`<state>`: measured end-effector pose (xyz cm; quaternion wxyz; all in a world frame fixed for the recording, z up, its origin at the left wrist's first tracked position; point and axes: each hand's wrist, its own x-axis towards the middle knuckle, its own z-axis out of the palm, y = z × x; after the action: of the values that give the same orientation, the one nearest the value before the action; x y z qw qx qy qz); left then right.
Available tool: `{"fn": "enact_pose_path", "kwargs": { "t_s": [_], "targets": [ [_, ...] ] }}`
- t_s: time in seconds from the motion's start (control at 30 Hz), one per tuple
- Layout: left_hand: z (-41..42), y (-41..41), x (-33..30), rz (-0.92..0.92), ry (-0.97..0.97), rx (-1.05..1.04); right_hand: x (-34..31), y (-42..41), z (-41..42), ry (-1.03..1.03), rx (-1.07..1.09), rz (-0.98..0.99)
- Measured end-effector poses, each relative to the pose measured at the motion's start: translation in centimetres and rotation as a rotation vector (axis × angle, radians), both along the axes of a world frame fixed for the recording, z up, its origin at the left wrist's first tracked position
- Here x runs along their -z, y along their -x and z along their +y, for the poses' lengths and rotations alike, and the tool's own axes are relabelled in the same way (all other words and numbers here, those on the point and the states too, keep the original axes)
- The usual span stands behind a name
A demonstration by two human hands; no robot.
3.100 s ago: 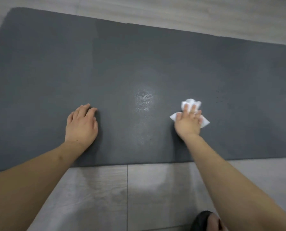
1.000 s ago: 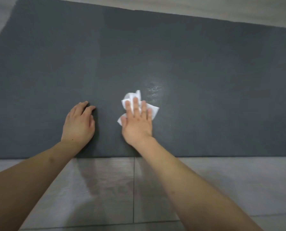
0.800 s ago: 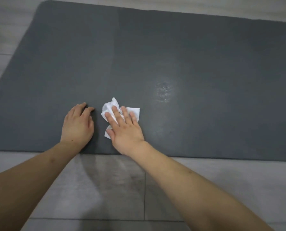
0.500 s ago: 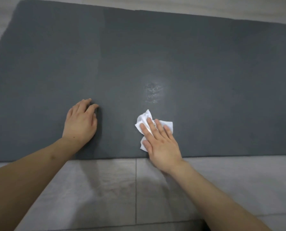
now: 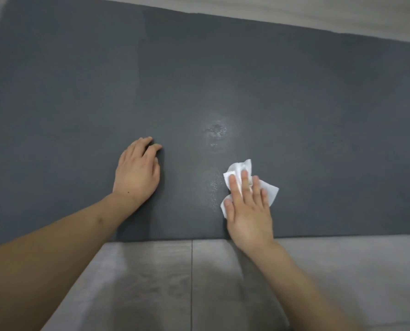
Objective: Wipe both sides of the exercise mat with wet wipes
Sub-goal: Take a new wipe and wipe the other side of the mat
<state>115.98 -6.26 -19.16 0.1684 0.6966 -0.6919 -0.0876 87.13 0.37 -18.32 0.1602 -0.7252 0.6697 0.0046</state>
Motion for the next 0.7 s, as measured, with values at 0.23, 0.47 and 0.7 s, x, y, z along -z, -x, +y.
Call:
{"fn": "enact_pose_path", "kwargs": {
  "t_s": [0.23, 0.47, 0.7],
  "targets": [
    [-1.3, -8.2, 0.1, 0.038, -0.073, -0.177, 0.0, -12.6, -2.6, -0.018, -0.576, -0.047],
    [-9.0, -17.3, 0.4, -0.03, -0.177, -0.31, 0.1, -19.9, -15.0, -0.041, -0.577, -0.034],
    [-20.9, -23.7, 0.4, -0.15, -0.3, -0.269, 0.4, -27.8, -28.9, -0.046, -0.509, 0.002]
  ]
}}
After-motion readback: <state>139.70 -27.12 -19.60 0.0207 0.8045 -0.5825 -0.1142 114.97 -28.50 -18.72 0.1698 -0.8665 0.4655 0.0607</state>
